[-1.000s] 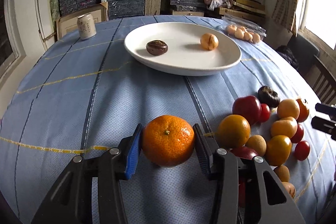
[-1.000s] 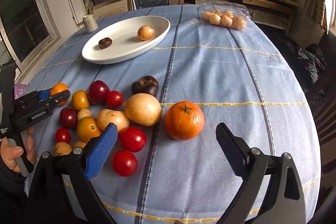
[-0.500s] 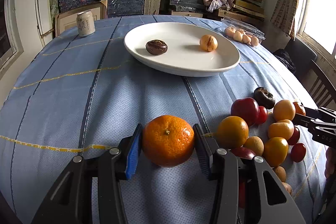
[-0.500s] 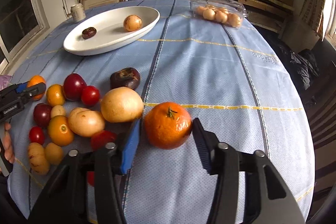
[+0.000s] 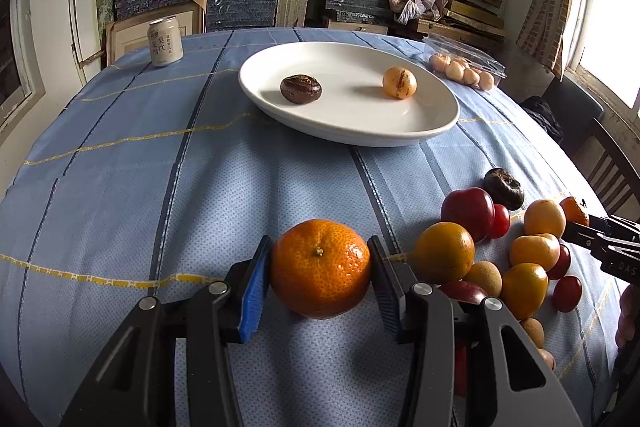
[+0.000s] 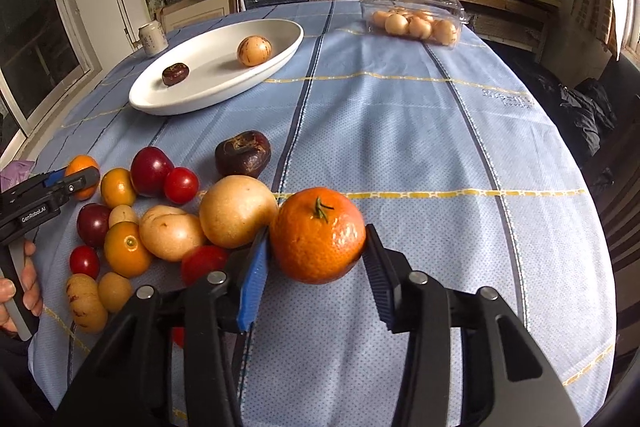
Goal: Organize fruits
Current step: 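Carry both mandarins onto the white plate and open both tools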
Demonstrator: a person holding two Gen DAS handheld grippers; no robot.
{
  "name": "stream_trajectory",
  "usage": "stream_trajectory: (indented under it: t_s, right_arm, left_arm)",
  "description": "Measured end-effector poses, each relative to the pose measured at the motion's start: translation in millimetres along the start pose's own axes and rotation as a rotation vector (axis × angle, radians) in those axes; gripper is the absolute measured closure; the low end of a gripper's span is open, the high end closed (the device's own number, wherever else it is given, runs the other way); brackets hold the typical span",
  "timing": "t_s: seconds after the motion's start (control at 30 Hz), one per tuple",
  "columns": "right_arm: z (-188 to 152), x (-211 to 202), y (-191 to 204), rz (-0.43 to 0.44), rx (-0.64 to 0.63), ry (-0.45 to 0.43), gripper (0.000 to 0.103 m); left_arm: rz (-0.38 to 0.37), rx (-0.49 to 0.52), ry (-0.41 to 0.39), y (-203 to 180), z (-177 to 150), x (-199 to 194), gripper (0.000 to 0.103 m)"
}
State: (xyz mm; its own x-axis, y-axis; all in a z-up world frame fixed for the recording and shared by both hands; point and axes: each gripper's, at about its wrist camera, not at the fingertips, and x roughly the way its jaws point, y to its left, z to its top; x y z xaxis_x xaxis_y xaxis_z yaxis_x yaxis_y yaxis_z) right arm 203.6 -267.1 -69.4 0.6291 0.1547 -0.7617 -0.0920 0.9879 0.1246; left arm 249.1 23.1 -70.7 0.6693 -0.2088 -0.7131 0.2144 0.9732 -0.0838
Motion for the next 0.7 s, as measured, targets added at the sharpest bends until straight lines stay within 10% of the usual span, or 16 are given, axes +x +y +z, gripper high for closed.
stream_trajectory:
  t_s: [0.7]
  right_arm:
    - [15,-50,15,0.051,-0.041,-0.095,0.058]
  left_arm:
    - [0.028,0.001,-0.094,0,12,-36,0.055]
